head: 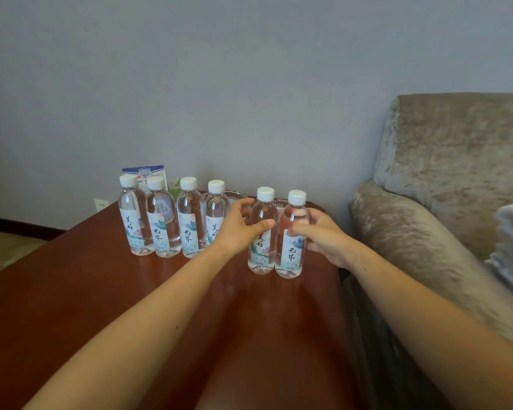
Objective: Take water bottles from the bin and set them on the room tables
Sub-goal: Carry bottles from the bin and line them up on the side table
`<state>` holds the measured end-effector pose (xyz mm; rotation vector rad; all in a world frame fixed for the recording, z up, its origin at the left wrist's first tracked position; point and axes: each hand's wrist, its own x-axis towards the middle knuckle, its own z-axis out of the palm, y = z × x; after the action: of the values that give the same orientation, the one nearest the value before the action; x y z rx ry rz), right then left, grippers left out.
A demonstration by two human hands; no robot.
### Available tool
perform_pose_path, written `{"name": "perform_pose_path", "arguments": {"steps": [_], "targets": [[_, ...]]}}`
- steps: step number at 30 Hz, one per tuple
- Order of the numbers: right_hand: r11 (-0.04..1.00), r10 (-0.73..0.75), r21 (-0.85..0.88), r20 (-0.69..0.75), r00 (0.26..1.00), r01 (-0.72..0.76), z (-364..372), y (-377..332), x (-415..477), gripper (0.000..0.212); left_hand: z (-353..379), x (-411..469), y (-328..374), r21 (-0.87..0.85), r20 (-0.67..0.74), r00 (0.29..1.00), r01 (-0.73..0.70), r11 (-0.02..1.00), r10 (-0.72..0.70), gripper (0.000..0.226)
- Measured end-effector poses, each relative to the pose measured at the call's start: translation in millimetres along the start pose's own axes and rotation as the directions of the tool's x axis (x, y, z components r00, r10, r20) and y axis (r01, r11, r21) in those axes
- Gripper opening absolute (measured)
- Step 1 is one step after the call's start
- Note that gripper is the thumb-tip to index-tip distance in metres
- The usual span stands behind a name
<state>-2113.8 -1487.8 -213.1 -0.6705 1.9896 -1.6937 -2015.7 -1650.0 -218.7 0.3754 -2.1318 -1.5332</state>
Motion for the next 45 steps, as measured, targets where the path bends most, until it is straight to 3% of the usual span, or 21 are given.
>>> {"name": "perform_pose_path", "arguments": {"steps": [5, 8, 11, 15, 21, 28, 30, 34, 39, 45], "targets": [[0.991, 0.069, -0.118, 0.055, 0.996, -0.062, -8, -1, -5, 0.066, 3, -6, -9, -0.019, -0.005, 1.0, 0.01, 1.0, -0.01, 0.073], [0.95, 0.115, -0.295, 0.036, 0.993, -0.1, -12, -1, -5, 0.076, 8, -15, -28, 0.139, -0.032, 0.999, 0.038, 0.99, -0.034, 0.073], [0.856, 0.184, -0.493, 0.003, 0.983, -0.158, -8, 5, -2, 0.072, 10, -27, -51, 0.381, -0.069, 0.991, 0.13, 0.916, -0.112, 0.077], [0.8, 0.146, -0.592, 0.034, 0.989, -0.098, 2, 17, -3, 0.055, 19, -38, -62, 0.393, -0.082, 0.971, 0.237, 0.888, -0.223, 0.062], [0.801, 0.068, -0.596, 0.014, 0.998, -0.046, 5, 23, 2, 0.057, 29, -34, -62, 0.264, -0.185, 0.961, 0.251, 0.931, -0.206, 0.04], [0.806, 0.033, -0.591, -0.025, 0.999, -0.042, 12, 31, 17, 0.065, 26, -28, -70, 0.14, -0.243, 0.946, 0.254, 0.957, -0.215, 0.043], [0.812, 0.03, -0.583, -0.028, 0.999, -0.041, 14, 32, 20, 0.066, 25, -32, -69, 0.132, -0.257, 0.945, 0.243, 0.961, -0.204, 0.046], [0.83, 0.025, -0.557, -0.028, 0.999, -0.036, 18, 33, 25, 0.065, 27, -40, -73, 0.173, -0.232, 0.96, 0.2, 0.964, -0.158, 0.03], [0.835, 0.022, -0.549, -0.021, 1.0, -0.03, 22, 33, 32, 0.065, 31, -39, -74, 0.17, -0.205, 0.964, 0.206, 0.964, -0.17, 0.053], [0.85, 0.012, -0.526, -0.034, 0.999, -0.028, 22, 39, 37, 0.069, 30, -37, -76, 0.148, -0.214, 0.963, 0.198, 0.969, -0.164, 0.037]]}}
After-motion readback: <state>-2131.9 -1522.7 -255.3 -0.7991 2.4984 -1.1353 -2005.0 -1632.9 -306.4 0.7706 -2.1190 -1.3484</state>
